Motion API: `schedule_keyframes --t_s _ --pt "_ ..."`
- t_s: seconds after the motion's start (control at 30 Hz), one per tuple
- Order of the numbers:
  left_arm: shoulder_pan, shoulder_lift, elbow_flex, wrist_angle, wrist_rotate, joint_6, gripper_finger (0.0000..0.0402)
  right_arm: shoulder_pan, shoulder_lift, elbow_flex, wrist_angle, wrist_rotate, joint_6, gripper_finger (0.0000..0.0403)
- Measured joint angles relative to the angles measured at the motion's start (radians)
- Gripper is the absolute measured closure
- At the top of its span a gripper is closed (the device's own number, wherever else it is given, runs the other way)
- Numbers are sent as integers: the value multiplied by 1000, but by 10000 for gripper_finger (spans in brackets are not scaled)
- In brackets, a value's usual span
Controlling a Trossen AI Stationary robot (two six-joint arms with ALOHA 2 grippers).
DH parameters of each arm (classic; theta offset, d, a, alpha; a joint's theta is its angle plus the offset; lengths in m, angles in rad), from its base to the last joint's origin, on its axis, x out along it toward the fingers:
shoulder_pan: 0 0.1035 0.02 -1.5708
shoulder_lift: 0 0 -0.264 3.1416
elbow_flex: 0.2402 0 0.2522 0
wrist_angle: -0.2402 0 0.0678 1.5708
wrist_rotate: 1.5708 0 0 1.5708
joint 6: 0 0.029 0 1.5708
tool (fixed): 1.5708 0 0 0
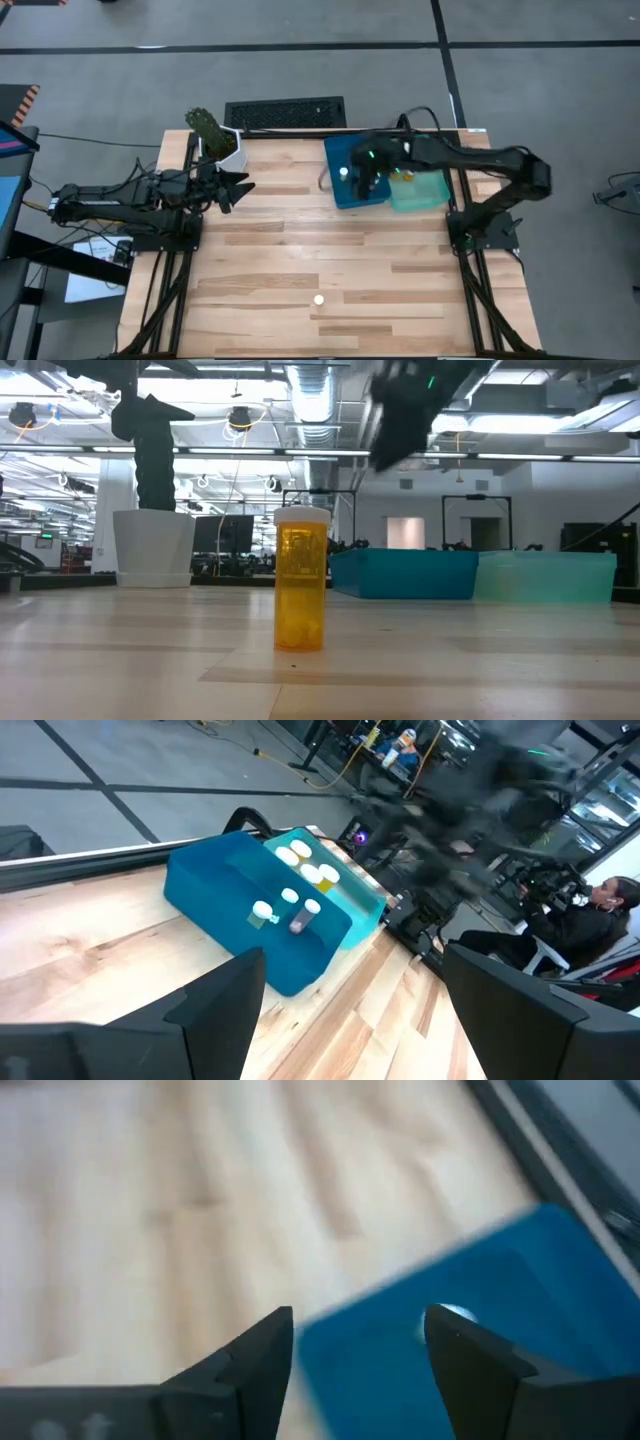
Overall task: Pick and place medicine bottles into bin by pill shape (circle, oval)
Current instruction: Put the orange tablet bottle into the dark blue bin
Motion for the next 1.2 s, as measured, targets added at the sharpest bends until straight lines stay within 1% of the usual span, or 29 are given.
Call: schedule_keyframes --t_s 0.13,0.23,0.37,0.47,0.6,0.8,0.9,1.2 --pt "0 0 0 -1 0 0 105 196 -78 -10 15 -4 54 168" --pt "0 0 0 -2 0 7 105 357 -80 -33 77 29 99 168" --pt "0 0 0 -6 0 7 105 540 -10 -48 210 120 125 168" --pt "0 0 0 -6 0 3 105 636 77 -50 311 174 118 168" --pt "0 0 0 -13 0 3 105 693 193 -50 467 181 107 168" --pt "0 0 0 -32 3 2 105 724 332 -50 610 179 111 168" --pt "0 0 0 -32 3 -4 105 738 384 -47 657 177 115 168" --pt "0 0 0 -32 6 -11 105 758 500 -7 704 172 125 168"
